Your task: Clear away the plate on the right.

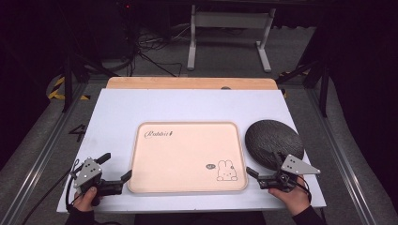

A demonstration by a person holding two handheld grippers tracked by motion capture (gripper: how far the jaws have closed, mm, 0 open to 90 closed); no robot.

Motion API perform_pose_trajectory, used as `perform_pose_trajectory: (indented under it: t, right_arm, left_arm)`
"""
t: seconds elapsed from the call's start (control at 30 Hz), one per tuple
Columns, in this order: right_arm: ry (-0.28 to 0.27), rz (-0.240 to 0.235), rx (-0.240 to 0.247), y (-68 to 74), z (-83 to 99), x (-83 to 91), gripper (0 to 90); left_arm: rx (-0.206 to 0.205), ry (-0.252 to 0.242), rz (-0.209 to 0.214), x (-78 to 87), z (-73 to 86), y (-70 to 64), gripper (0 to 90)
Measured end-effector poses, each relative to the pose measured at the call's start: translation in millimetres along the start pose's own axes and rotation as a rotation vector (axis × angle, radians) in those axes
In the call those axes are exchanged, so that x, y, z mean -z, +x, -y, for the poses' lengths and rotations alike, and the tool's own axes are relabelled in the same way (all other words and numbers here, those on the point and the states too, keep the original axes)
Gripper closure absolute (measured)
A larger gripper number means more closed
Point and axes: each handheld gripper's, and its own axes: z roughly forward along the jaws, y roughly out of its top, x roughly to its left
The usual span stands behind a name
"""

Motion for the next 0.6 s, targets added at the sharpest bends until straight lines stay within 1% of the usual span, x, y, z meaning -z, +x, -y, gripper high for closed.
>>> perform_pose_trajectory:
  t: [0.23, 0.4, 0.47, 0.6]
  right_arm:
    - [-0.005, -0.003, -0.003, -0.5, 0.2, 0.4, 11.6]
    - [-0.008, 0.006, -0.004, 0.0, 0.2, 1.0, 12.3]
    - [-0.007, 0.011, 0.000, 0.6, -0.1, 1.1, 14.7]
    - [0.008, 0.000, -0.018, 2.0, -1.6, 1.0, 18.3]
  left_arm:
    - [-0.004, 0.004, 0.000, 0.1, -0.1, -0.2, 0.3]
    - [-0.005, 0.004, -0.001, 0.0, -0.2, -0.4, 0.3]
    - [-0.005, 0.004, -0.001, 0.0, -0.2, -0.3, 0.3]
    - [-0.004, 0.004, -0.002, 0.0, -0.1, -0.5, 0.3]
